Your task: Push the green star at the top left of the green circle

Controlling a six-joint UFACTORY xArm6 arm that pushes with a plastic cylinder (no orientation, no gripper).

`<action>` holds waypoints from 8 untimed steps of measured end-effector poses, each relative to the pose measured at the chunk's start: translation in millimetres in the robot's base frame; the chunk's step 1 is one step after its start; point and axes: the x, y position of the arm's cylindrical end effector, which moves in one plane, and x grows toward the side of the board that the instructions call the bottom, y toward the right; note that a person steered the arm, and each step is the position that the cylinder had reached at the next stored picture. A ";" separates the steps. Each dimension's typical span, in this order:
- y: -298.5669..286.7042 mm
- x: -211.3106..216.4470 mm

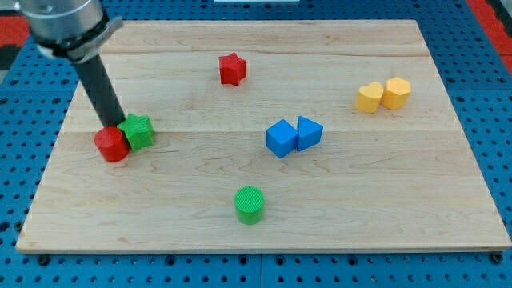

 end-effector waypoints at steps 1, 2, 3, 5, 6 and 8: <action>75.8 36.4; 119.7 26.8; 117.4 -1.3; 190.3 37.0; 199.0 25.6; 222.1 59.6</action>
